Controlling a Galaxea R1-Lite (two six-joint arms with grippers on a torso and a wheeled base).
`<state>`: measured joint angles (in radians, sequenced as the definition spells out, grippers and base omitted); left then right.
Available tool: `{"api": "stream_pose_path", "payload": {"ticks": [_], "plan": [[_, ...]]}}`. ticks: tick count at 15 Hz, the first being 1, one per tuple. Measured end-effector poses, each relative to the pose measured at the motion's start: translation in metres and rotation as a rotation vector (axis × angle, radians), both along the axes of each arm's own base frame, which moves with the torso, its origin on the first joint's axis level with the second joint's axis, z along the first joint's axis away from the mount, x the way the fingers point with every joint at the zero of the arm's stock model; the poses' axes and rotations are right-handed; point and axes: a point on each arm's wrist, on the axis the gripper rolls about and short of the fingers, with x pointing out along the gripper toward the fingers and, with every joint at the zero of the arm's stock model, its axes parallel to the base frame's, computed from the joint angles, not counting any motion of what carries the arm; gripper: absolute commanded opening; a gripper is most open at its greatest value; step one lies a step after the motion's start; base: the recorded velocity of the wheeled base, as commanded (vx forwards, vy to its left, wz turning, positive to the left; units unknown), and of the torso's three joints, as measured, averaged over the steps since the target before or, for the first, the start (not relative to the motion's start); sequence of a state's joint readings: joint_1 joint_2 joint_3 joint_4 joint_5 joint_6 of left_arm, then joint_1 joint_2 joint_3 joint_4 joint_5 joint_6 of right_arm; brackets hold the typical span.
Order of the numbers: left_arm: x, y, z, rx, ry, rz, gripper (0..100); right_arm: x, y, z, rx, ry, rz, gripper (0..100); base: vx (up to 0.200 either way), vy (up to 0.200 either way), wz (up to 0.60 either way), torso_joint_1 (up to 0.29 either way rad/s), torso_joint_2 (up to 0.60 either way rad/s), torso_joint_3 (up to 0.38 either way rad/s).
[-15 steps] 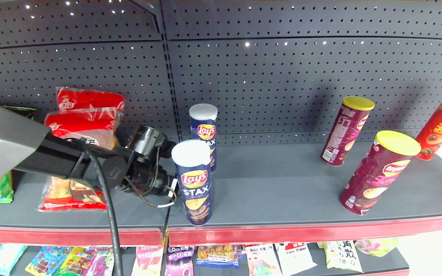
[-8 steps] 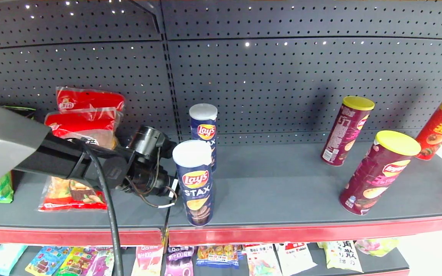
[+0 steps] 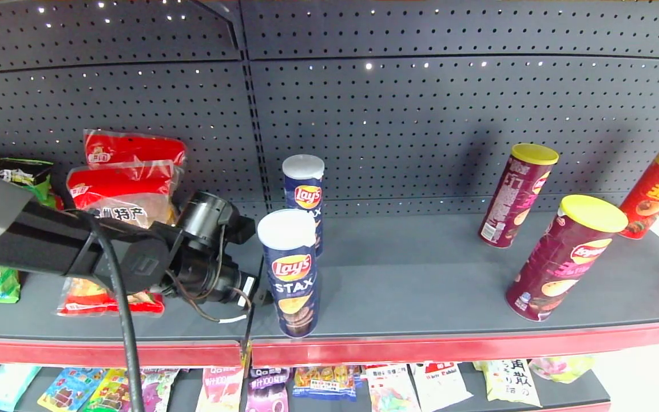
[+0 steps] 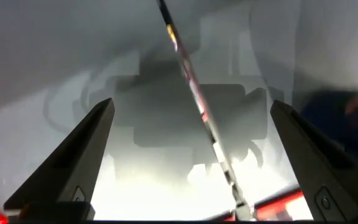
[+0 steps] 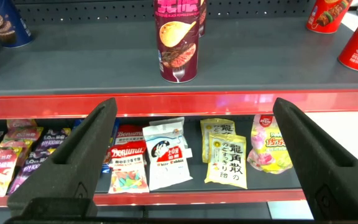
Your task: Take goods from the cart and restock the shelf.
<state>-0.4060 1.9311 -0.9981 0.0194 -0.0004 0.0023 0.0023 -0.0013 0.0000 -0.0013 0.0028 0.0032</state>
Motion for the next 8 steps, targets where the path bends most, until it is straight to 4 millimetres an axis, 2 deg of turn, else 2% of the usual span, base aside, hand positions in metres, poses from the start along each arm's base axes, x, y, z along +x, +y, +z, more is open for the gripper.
{"api": "stream_pose_path", "payload": {"ticks": [3,8], "plan": [[-0.0095,0.0032,0.0024,0.013,0.011,-0.016,100,0.0000,0.0000,0.0000,0.000,0.000,0.000,100,0.000,0.000,0.00,0.000,0.00,0.000],[-0.0138,-0.0063,0.0035,0.012,0.004,-0.045,100,0.0000,0.0000,0.0000,0.000,0.000,0.001,100,0.000,0.000,0.00,0.000,0.00,0.000]]}}
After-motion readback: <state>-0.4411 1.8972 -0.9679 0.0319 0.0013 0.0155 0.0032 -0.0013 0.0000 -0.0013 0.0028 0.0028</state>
